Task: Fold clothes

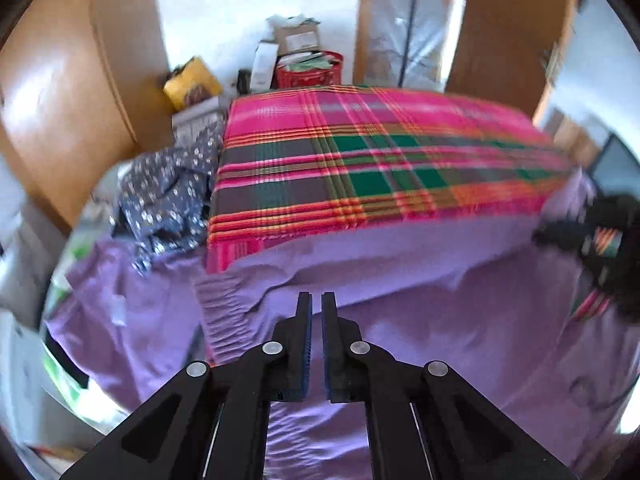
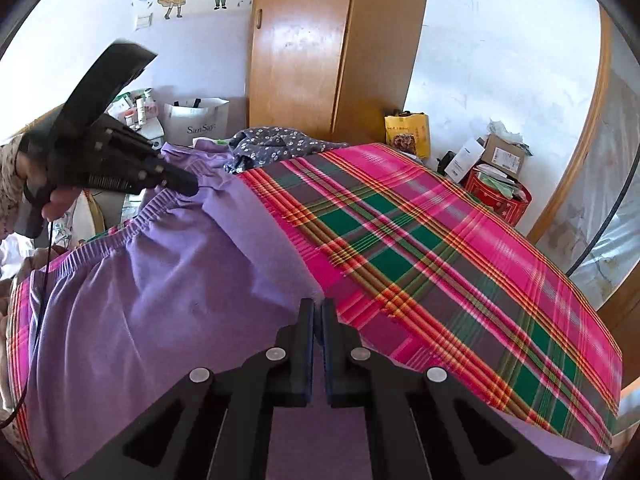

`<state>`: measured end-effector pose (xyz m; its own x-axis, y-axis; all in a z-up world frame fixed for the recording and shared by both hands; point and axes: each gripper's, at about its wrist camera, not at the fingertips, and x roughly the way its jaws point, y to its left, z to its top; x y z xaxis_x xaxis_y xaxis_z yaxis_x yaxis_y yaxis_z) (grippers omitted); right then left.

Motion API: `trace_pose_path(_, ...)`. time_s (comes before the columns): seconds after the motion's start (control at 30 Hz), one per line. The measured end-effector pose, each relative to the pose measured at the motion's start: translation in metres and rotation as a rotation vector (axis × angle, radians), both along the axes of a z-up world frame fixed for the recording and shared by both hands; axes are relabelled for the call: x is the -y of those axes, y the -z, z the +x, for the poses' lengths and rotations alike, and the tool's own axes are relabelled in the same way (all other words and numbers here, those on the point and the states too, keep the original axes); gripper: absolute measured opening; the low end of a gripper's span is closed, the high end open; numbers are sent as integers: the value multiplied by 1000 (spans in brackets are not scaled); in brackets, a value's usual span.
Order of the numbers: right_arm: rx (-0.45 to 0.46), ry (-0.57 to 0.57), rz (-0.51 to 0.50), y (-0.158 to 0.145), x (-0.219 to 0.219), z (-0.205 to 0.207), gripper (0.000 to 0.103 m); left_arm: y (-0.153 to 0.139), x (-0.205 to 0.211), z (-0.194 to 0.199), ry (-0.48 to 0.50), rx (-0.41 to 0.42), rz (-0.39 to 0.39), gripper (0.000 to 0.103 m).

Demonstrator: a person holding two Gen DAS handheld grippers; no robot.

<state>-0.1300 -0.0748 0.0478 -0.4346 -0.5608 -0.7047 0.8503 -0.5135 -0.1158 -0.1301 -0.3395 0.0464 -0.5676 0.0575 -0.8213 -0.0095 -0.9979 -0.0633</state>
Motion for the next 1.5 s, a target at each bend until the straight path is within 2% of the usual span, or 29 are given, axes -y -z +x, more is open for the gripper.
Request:
trace_pose_path(0.03,4,3,-3,1,-1,-1,4,-2,1,-5,-15,13,25,14)
trace_pose_path(0.1,11,6,-11,1,-2,-2,4,0,7,-20,-55,84,137,35)
trace_pose_path(0.17,12,4,-16,2,-3,-1,4,10,14,-35,-110,185,256,38)
trace_pose_path(0.23,11,1,-20,2,-3,0,4,19,19,-48,-182,266,284,38)
trace_pose_path(0.3,14,-1,-24,3,-4,-1,4,24,22,-57,-220,305,307,38)
trace_pose_path(0.43,24,-7,-32,5,-5,-2,4,28,27,-65,-287,336,434,41)
trace_pose_path(0.5,27,-9,-36,6,-5,-2,4,22,21,-65,-288,300,383,42)
trace_pose_path(0.63,39,-12,-43,7,-6,-3,4,-1,-12,-59,-148,139,15,42)
trace_pose_path(0.73,44,-20,-39,8,-6,-4,4,-6,-43,-50,50,29,-296,42)
trace_pose_path(0.77,46,-22,-38,8,-7,-3,4,-2,-48,-48,106,30,-338,42)
trace_pose_path(0.87,56,-27,-38,9,-7,-4,4,9,-57,-44,234,56,-387,42)
trace_pose_path(1.0,68,-23,-37,11,-7,-6,4,15,-70,-42,363,29,-473,42)
trace_pose_path(1.23,82,-24,-19,16,-4,-9,4,22,-79,-40,560,56,-498,42)
trace_pose_path(1.37,98,-22,-16,19,-4,-13,4,33,-74,-53,589,115,-468,42)
trace_pose_path(1.5,109,-19,-10,22,-2,-15,4,36,-73,-59,595,131,-427,42)
